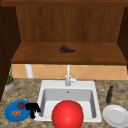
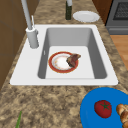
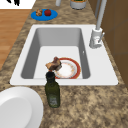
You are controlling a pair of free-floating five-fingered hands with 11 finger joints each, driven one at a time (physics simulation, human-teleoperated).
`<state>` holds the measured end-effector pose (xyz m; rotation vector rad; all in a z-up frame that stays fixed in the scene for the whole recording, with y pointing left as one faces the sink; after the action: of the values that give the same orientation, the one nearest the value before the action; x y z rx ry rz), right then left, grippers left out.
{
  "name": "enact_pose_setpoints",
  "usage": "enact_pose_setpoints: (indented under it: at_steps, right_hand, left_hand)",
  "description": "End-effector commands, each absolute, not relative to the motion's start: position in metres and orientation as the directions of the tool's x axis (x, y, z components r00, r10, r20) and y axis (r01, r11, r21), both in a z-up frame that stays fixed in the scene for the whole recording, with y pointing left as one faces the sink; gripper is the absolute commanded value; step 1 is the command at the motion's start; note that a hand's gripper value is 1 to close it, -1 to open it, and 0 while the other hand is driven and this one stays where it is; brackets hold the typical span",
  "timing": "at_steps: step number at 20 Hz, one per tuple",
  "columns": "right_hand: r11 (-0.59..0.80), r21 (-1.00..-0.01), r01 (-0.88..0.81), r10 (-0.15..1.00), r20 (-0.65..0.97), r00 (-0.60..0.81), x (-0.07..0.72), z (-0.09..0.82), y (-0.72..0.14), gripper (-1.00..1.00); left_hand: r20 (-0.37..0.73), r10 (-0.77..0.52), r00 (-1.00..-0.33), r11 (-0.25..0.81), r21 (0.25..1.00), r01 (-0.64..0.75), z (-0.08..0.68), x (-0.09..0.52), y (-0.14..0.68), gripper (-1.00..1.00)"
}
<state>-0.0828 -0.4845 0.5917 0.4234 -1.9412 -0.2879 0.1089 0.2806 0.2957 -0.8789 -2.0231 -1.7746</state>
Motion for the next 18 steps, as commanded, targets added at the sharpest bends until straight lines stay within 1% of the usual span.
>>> enact_pose_setpoints:
  at_steps: [1,2,6,7,9,10,11,13,18]
  right_hand:
    - [0.913,0.38,-0.151,-0.409,0.854,-0.322,-0.074,0.578,-0.486,1.0]
    - [0.908,0.392,-0.147,-0.418,0.849,-0.323,-0.076,0.579,-0.489,1.0]
    - [0.914,0.378,-0.147,-0.406,0.847,-0.343,-0.084,0.586,-0.486,1.0]
    - [0.905,0.397,-0.155,-0.426,0.829,-0.362,-0.084,0.59,-0.488,1.0]
    - [0.891,0.426,-0.157,-0.454,0.817,-0.355,-0.071,0.588,-0.504,1.0]
    - [0.892,0.416,-0.176,-0.452,0.818,-0.357,-0.076,0.586,-0.512,-1.0]
    - [0.898,0.413,-0.15,-0.438,0.803,-0.405,-0.078,0.583,-0.52,-1.0]
    - [0.897,0.427,-0.118,-0.434,0.791,-0.431,-0.08,0.579,-0.531,-1.0]
    - [0.88,0.47,-0.062,-0.447,0.779,-0.439,-0.081,0.56,-0.557,-1.0]
  left_hand:
    - [0.598,0.242,-0.764,0.045,0.78,0.625,0.296,0.109,0.281,0.0]
    - [0.598,0.242,-0.764,0.045,0.78,0.625,0.296,0.109,0.281,0.0]
    - [0.598,0.242,-0.764,0.045,0.78,0.625,0.296,0.109,0.281,0.0]
    - [0.598,0.242,-0.764,0.045,0.78,0.625,0.296,0.109,0.281,0.0]
    - [0.598,0.242,-0.764,0.045,0.78,0.625,0.296,0.109,0.281,0.0]
    - [0.598,0.242,-0.764,0.045,0.78,0.625,0.296,0.109,0.281,0.0]
    - [0.598,0.242,-0.764,0.045,0.78,0.625,0.296,0.109,0.281,0.0]
    - [0.598,0.242,-0.764,0.045,0.78,0.625,0.296,0.109,0.281,0.0]
    - [0.598,0.242,-0.764,0.045,0.78,0.625,0.296,0.109,0.281,0.0]
